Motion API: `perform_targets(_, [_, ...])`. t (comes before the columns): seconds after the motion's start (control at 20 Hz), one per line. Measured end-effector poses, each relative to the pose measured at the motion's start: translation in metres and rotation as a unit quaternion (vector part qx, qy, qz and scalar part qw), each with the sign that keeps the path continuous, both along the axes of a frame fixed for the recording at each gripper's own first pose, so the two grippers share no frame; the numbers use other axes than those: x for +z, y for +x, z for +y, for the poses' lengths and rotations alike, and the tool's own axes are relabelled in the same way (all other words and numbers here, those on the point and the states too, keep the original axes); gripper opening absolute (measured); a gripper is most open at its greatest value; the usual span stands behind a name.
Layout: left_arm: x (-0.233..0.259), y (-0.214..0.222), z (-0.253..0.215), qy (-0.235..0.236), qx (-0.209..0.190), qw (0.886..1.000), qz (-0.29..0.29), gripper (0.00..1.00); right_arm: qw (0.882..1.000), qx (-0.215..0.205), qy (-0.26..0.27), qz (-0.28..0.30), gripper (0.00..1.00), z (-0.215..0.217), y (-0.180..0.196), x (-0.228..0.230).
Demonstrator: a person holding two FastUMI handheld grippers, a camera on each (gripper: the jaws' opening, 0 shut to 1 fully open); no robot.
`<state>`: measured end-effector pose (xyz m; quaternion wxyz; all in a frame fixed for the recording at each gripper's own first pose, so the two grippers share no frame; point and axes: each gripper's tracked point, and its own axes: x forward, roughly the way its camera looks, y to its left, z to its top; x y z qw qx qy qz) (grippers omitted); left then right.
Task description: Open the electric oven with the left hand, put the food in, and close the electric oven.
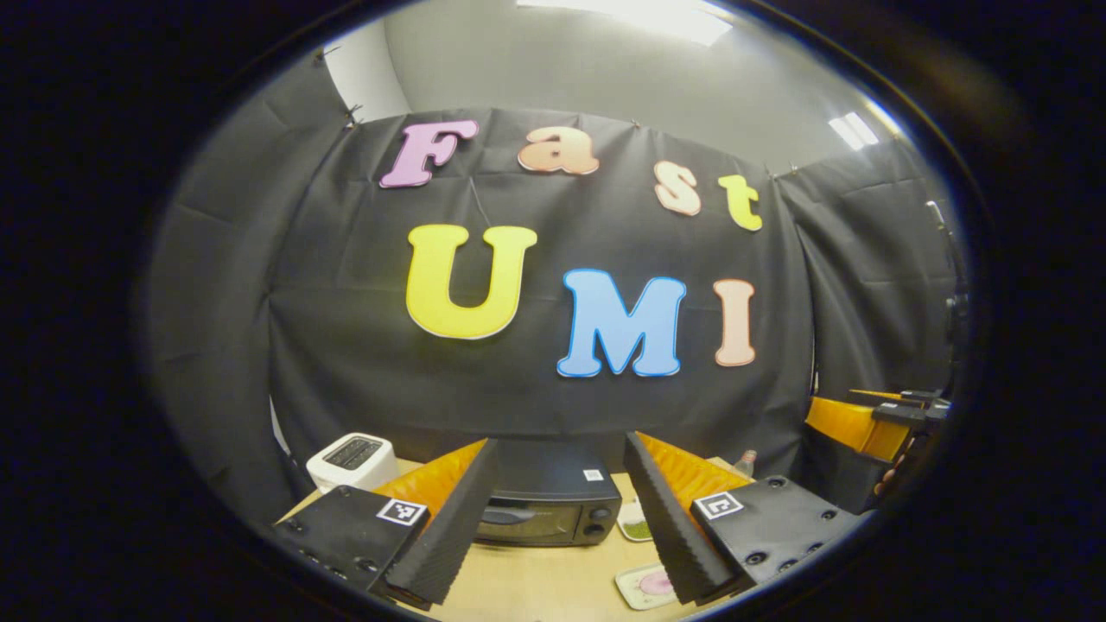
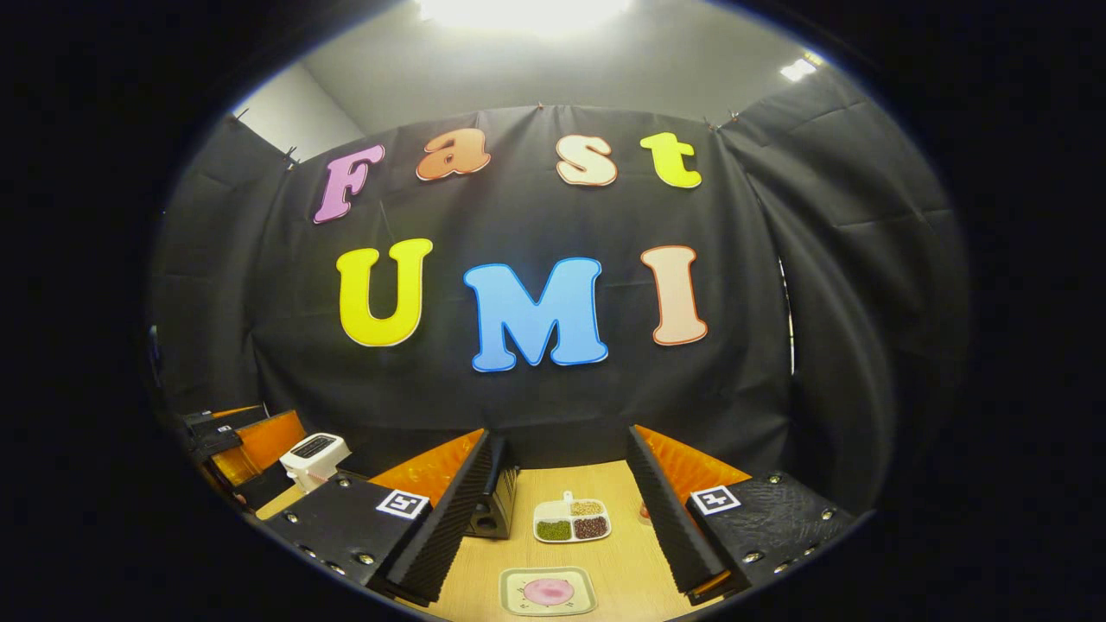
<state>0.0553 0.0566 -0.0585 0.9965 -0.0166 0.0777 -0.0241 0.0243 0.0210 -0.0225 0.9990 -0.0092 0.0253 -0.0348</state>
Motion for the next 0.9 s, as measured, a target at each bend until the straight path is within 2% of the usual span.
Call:
perform_targets(0.2, [-0.042, 0.034, 0.015, 0.005, -0.003, 0.999, 0.046, 0.97, 1.0, -0.005, -0.017, 0.018, 0.95, -0.003, 0.006, -0.013])
perform_targets(0.45, [-0.115, 0.077, 0.033, 0.01, -0.005, 0.992, 0.125, 0.97, 0.998, -0.024, -0.026, 0.044, 0.95, -0.014, 0.01, -0.032])
perform_targets(0.5, [-0.129, 0.085, 0.036, 0.015, -0.006, 0.991, 0.133, 1.0, 0.998, -0.029, -0.025, 0.05, 0.95, -0.016, 0.011, -0.035])
perform_targets(0.65, [-0.159, 0.113, 0.047, 0.032, -0.006, 0.988, 0.148, 0.94, 0.997, -0.043, -0.025, 0.066, 0.95, -0.024, 0.011, -0.048])
perform_targets(0.7, [-0.169, 0.122, 0.05, 0.035, -0.007, 0.987, 0.155, 0.97, 0.996, -0.048, -0.026, 0.071, 0.95, -0.026, 0.012, -0.05])
perform_targets(0.9, [-0.212, 0.146, 0.064, 0.037, 0.0, 0.981, 0.189, 0.97, 0.994, -0.065, -0.025, 0.082, 0.94, -0.031, 0.015, -0.058])
